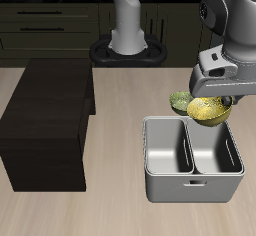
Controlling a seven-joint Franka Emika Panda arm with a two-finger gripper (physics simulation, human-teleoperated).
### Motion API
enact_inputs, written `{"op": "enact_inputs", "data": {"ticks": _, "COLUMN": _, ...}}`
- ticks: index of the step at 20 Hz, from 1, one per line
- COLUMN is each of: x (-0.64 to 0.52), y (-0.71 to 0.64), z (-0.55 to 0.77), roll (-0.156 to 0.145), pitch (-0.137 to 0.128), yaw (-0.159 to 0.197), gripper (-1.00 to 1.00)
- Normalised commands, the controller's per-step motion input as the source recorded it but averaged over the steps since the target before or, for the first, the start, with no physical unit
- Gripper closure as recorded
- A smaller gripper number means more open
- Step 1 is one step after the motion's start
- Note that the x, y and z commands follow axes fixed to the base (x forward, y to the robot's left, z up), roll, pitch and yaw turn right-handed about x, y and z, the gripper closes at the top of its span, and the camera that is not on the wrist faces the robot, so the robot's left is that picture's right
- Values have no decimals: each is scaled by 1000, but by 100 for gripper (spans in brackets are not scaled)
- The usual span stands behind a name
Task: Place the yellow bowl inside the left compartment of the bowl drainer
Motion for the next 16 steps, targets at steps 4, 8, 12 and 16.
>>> {"op": "enact_inputs", "data": {"ticks": 4, "x": -2, "y": -6, "z": -88, "roll": 4, "pitch": 11, "yaw": -3, "gripper": 100}}
{"op": "enact_inputs", "data": {"ticks": 8, "x": -29, "y": 93, "z": -96, "roll": 22, "pitch": 11, "yaw": -7, "gripper": 100}}
{"op": "enact_inputs", "data": {"ticks": 12, "x": -25, "y": 48, "z": -93, "roll": 15, "pitch": 8, "yaw": -3, "gripper": 100}}
{"op": "enact_inputs", "data": {"ticks": 16, "x": 21, "y": 8, "z": -235, "roll": 19, "pitch": 24, "yaw": -15, "gripper": 100}}
